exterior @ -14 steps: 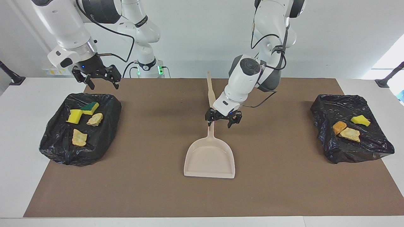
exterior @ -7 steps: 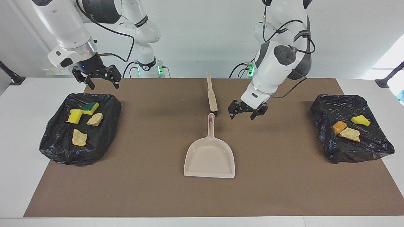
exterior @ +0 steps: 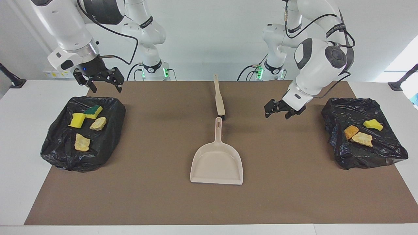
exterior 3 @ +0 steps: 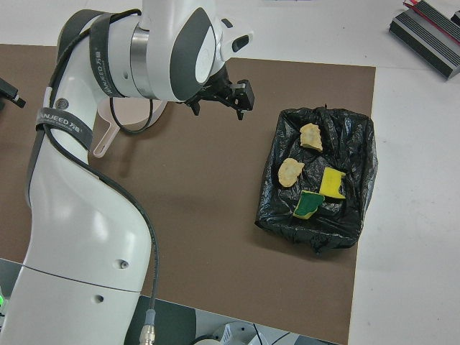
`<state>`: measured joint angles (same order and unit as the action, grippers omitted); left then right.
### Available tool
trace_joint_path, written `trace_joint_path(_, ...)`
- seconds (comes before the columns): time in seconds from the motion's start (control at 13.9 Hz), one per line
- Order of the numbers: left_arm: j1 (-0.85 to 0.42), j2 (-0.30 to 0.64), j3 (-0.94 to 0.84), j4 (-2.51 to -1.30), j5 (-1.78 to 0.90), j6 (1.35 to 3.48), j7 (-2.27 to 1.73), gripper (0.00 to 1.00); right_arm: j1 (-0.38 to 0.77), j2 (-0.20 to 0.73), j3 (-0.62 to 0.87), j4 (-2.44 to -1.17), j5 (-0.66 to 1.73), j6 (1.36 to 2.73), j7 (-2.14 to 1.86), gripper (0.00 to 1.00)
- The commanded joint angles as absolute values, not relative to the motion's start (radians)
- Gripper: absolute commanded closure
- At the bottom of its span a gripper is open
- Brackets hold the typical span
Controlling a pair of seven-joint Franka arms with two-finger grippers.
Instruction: Sweep and dump trash in bin
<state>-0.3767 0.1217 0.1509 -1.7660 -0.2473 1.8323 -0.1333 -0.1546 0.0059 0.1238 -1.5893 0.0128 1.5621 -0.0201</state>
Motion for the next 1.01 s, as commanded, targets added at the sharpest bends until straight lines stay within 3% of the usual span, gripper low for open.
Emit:
trace_joint_path(0.0,-0.309,0.052,0.144,-1.833,-0.242,1.796,-0.049,0.0,-0.166,0.005,0.132,-1.586,0.002,1.552,-0.023,0.0)
trace_joint_path(0.93,-0.094,0.012,0.144,-1.827,-0.164,1.712,0.265,0.0,-0.166,-0.003,0.132,-1.598,0.005,1.548,-0.051,0.0)
